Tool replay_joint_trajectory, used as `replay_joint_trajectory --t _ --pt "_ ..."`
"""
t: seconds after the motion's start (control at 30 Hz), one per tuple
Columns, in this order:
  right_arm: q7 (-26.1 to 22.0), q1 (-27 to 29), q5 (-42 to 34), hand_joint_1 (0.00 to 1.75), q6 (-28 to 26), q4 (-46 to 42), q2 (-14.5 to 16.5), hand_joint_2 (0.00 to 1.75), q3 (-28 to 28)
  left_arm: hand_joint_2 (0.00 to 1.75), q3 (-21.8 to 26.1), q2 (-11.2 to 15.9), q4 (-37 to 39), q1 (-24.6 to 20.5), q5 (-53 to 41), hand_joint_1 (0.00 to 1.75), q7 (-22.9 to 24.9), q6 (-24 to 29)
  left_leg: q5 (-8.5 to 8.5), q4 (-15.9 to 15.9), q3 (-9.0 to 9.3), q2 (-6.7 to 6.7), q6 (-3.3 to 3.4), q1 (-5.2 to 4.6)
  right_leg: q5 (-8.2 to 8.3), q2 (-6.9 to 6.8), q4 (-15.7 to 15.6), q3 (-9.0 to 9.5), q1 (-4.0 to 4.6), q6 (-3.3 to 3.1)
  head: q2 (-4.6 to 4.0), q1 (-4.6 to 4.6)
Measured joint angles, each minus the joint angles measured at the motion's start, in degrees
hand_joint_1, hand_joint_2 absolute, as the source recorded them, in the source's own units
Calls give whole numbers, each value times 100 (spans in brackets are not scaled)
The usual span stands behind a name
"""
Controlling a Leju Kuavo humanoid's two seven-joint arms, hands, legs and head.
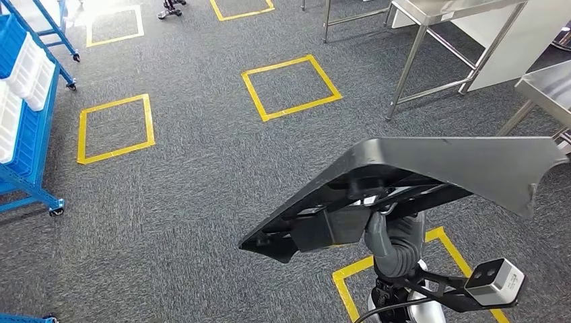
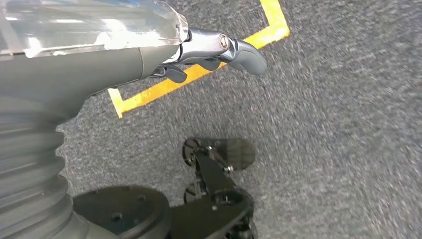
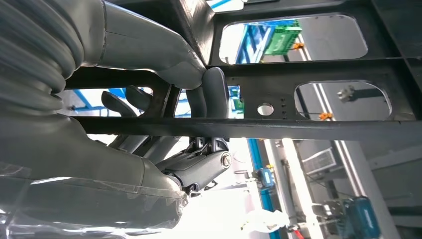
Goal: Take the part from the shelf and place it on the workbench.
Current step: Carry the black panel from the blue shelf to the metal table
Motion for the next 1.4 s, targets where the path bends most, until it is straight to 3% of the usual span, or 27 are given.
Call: replay_joint_trajectory --t 0.07,0.13,0.17,0.2,0.23,0.3,0.37,0.47,0.53,0.6,0.63,0.67,0.7,0.77,0.83,0.93,1.0,1.1,1.13,1.17,1.2,1.23,1.3,1.37,1.4 --pt "0 0 0 175 5 -3 -1 175 0 175 0 -3 0 5 -1 0 0 -4 -358 714 -328 -14 -33 13 2 11 0 -1 14 -37 0 -7" --pt "1 8 0 175 7 -3 -2 175 0 175 0 -2 0 14 -2 0 1 -7 -503 1239 -586 -15 -46 18 1 41 9 -10 30 -50 0 -6" --pt "1 10 0 175 6 -3 -2 175 0 175 0 -1 0 17 -2 0 1 -7 -413 1206 -577 -18 -40 18 0 63 16 -11 35 -50 0 -6" --pt "1 10 0 175 5 -3 -3 175 0 175 0 -1 0 17 -2 0 2 -7 -234 957 -460 -28 -25 17 -3 89 23 -8 36 -47 0 -6" --pt "0 10 0 175 5 -4 -3 175 -1 175 0 1 0 17 -2 0 2 -7 -22 560 -267 -64 2 17 -7 119 30 -4 36 -41 0 -6" --pt "-1 11 0 175 7 -5 -3 175 -1 175 0 5 0 17 -2 0 1 -7 203 -119 74 -173 50 7 -15 177 48 -17 45 -9 0 -5" --pt "-1 19 0 175 6 -5 -3 175 -1 175 0 8 0 17 -5 0 2 -7 202 -329 176 -218 86 -16 -6 226 50 -42 38 48 0 -4" --pt "-3 32 2 175 -2 -11 -5 175 -1 175 0 4 0 9 -16 0 2 -7 257 -417 202 -128 176 5 -48 219 100 -69 26 149 0 2" --pt "-7 36 3 175 -9 -16 -9 175 -1 175 0 3 0 7 -21 0 2 -7 287 -469 220 -56 234 21 -315 120 517 -259 17 202 0 11" --pt "-10 53 3 175 -11 -16 -17 175 -1 175 0 4 0 15 -22 0 2 -5 285 -471 214 13 257 12 -654 76 1257 -628 -3 246 0 13" --pt "-10 65 2 175 -13 -15 -22 175 -2 175 0 4 0 19 -26 0 2 -5 282 -468 211 52 257 9 -724 70 1528 -769 -16 264 0 13" --pt "-10 74 2 175 -13 -14 -27 175 -1 175 0 3 0 19 -30 0 2 -4 278 -464 211 88 254 9 -677 59 1594 -813 -28 279 0 13" --pt "-11 78 2 175 -13 -14 -31 175 -1 175 0 2 0 18 -34 0 2 -5 270 -459 216 123 245 11 -521 33 1415 -732 -39 288 0 14" --pt "-12 75 2 175 -13 -14 -36 175 -1 175 0 -2 0 15 -39 0 2 -5 240 -436 236 186 209 6 -145 -125 638 -346 -39 281 0 15" --pt "-13 72 3 175 -13 -16 -38 175 -2 175 0 -3 0 15 -39 0 2 -5 203 -405 246 239 150 -17 19 -234 112 -96 -9 220 0 10" --pt "-13 75 4 175 -13 -18 -42 175 -2 175 0 -2 -1 3 -39 0 0 -4 170 -388 253 321 51 -17 31 -134 46 -97 13 111 0 6" --pt "-13 69 3 175 -13 -22 -42 175 -2 175 0 -2 -2 -6 -39 0 -1 -4 11 -189 185 225 -8 7 55 -60 18 -86 -4 38 0 4" --pt "-14 66 4 175 -13 -21 -40 175 -2 175 0 -3 -2 10 -43 0 -2 -4 -536 879 -285 12 -50 23 70 65 12 -88 -3 -16 0 -2" --pt "-14 69 4 175 -13 -19 -40 175 -2 175 0 -2 -2 19 -44 0 -1 -4 -628 1189 -437 -6 -52 24 71 121 19 -92 4 -20 0 -1" --pt "-13 72 4 175 -13 -18 -40 175 -2 175 0 -2 -2 24 -45 0 -1 -4 -611 1310 -505 -14 -46 23 71 182 28 -95 11 -20 0 -2" --pt "-13 74 4 175 -15 -18 -40 175 -2 175 0 -1 -1 25 -44 0 -1 -4 -473 1179 -456 -27 -32 23 70 247 38 -96 14 -19 0 -2" --pt "-14 74 4 175 -16 -18 -40 175 -2 175 0 1 -1 23 -44 0 -2 -4 -260 846 -309 -62 -11 23 69 314 47 -92 16 -17 0 -2" --pt "-14 70 5 175 -21 -18 -40 175 -2 175 0 7 -1 19 -44 0 -3 -4 78 42 52 -266 36 27 67 433 65 -98 16 3 0 0" --pt "-14 69 9 175 -38 -18 -40 175 -2 175 0 11 -1 10 -50 0 -8 -4 151 -313 211 -403 73 16 82 530 70 -130 4 60 0 1" --pt "-14 70 10 175 -52 -18 -40 175 -2 175 0 11 -1 2 -54 0 -11 -4 150 -338 223 -383 90 6 96 580 63 -146 -3 100 0 2"
